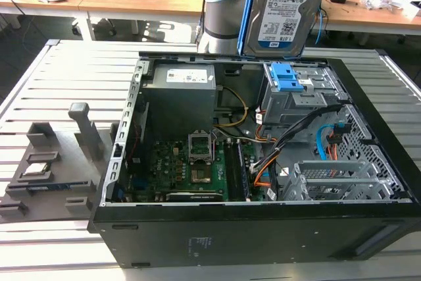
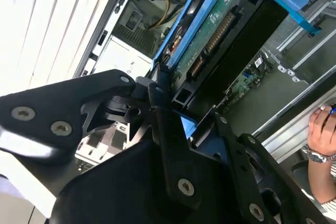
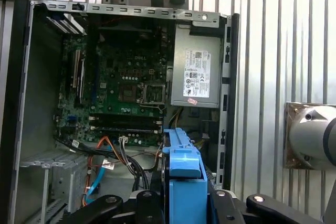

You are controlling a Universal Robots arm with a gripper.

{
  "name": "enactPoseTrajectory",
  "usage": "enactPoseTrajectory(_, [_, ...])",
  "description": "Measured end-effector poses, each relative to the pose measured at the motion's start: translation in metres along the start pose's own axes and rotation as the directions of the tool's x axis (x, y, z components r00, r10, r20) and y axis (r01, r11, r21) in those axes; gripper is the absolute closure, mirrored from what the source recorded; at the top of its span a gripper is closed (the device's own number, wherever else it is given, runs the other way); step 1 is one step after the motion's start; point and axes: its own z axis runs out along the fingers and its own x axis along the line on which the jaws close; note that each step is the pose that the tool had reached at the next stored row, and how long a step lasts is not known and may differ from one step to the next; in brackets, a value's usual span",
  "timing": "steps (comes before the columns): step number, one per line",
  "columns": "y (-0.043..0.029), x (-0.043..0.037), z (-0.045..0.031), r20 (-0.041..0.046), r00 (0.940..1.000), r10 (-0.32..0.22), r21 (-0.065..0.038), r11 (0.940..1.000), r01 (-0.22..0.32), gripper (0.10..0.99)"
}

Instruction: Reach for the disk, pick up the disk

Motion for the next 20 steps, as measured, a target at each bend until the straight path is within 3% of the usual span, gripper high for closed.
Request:
enactPoseTrajectory(3, [-0.0007,0.0,0.0001,0.0425,0.9991,0.006,0.002,1.0,-0.006,0.718])
enactPoseTrajectory(4, [-0.0021,0.0001,0.0006,0.0451,0.9987,0.024,0.003,0.9997,-0.024,0.718])
enactPoseTrajectory(5, [-0.0054,0.0003,0.001,0.0467,0.998,0.043,0.003,0.999,-0.044,0.718])
enactPoseTrajectory(15, [-0.0388,0.0016,-0.001,0.0456,0.998,0.044,0.002,0.999,-0.044,0.718])
enactPoseTrajectory(20, [-0.0409,0.0017,-0.0012,0.0455,0.998,0.044,0.002,0.999,-0.044,0.718])
